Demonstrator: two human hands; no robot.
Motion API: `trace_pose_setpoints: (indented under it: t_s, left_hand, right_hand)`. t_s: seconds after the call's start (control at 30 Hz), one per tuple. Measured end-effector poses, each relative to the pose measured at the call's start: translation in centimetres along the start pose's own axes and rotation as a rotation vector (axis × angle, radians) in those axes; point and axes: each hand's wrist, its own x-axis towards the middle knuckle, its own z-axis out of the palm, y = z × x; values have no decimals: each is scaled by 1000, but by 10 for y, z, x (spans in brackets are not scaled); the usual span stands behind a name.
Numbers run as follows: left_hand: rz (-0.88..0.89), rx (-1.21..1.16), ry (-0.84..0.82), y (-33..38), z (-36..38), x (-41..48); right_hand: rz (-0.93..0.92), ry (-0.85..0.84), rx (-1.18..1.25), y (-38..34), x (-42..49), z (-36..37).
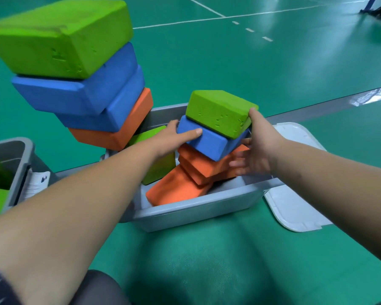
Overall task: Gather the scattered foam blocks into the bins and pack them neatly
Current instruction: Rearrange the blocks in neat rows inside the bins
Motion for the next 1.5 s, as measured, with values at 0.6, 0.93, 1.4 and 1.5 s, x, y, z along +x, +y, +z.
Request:
trace_pose_setpoints:
  t_s: [0.6,0.93,1.4,1.5]
  left_hand:
    - [-143,26,-293,-39,5,22]
    - [-141,-52,-277,-42,6,27]
    - [-109,150,-120,-24,12,8]
    - [-133,174,-68,-11,15,1]
  right_hand:
    - [182,-22,1,34,43,29]
    - [144,-89,67,40,58,38]
    - [92,-27,-50,33,28,24]
    - [86,-33,-101,25,20,16]
